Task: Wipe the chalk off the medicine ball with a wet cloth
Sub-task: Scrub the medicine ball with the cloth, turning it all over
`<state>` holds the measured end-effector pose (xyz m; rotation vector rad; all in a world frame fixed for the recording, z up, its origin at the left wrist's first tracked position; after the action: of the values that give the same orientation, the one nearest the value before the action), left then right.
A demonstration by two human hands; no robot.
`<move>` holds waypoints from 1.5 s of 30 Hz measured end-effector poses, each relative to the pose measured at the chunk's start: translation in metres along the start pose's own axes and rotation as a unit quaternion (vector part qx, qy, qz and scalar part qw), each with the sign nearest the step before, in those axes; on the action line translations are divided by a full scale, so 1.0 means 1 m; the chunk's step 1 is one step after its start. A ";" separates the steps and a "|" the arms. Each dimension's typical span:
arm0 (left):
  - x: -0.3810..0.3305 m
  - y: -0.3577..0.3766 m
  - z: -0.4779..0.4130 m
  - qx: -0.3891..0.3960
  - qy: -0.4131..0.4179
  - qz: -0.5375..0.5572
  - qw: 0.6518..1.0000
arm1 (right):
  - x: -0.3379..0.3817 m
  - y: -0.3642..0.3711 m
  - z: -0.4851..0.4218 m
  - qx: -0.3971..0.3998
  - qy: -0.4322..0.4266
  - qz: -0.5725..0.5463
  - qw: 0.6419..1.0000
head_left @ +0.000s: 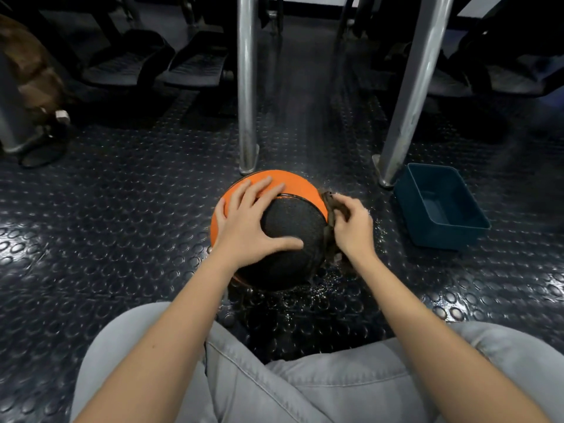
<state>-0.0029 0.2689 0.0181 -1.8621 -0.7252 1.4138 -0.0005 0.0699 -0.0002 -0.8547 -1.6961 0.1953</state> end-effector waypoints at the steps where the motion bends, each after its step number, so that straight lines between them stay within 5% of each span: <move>1: 0.001 0.000 -0.001 0.004 0.006 -0.015 1.000 | 0.005 0.000 0.004 -0.010 -0.006 0.004 1.000; 8: 0.021 -0.014 -0.003 -0.007 -0.036 0.046 0.998 | 0.072 0.021 0.044 0.013 -0.251 0.022 0.968; 15: 0.006 -0.007 -0.013 0.005 -0.045 0.033 0.998 | -0.005 0.002 0.017 -0.025 -0.016 0.016 0.999; 18: 0.010 -0.007 -0.012 -0.001 -0.055 0.036 0.998 | 0.039 -0.010 0.014 -0.076 -0.100 -0.016 0.992; 22: 0.014 -0.011 -0.010 -0.008 -0.062 0.055 0.997 | 0.066 0.013 0.042 -0.025 -0.256 0.035 0.966; 24: 0.013 -0.010 -0.011 0.000 -0.063 0.050 0.997 | 0.040 0.016 0.041 -0.017 -0.241 0.066 0.968; 29: 0.011 -0.007 -0.012 0.004 -0.058 0.032 0.998 | -0.008 -0.007 0.011 -0.025 -0.005 0.067 0.997; 35: 0.011 -0.006 -0.008 -0.025 -0.049 0.043 0.998 | 0.076 0.014 0.039 -0.050 -0.283 0.041 0.957; 37: 0.011 -0.006 -0.008 -0.015 -0.047 0.039 0.998 | 0.037 0.015 0.035 -0.048 -0.234 0.067 0.969; 41: 0.014 -0.006 -0.007 -0.004 -0.051 0.041 0.998 | -0.030 0.000 0.019 -0.023 0.034 0.083 0.996; 43: 0.016 -0.008 -0.008 -0.014 -0.060 0.045 0.997 | 0.007 -0.005 0.015 -0.068 -0.025 0.031 0.997; 45: 0.016 -0.008 -0.008 -0.014 -0.069 0.036 0.997 | 0.057 -0.004 0.021 -0.084 -0.172 -0.017 0.981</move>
<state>0.0091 0.2845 0.0163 -1.8416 -0.7556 1.5972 -0.0247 0.1094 0.0392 -0.9579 -2.0715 0.1859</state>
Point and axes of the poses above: each hand's wrist, its own z-axis away from the middle knuckle, its own y-axis out of the palm, x = y × z, the point moved 6 cm from there along -z, towards the middle knuckle, and after that the axes turned 5 degrees about -y, right-handed, at the moved point
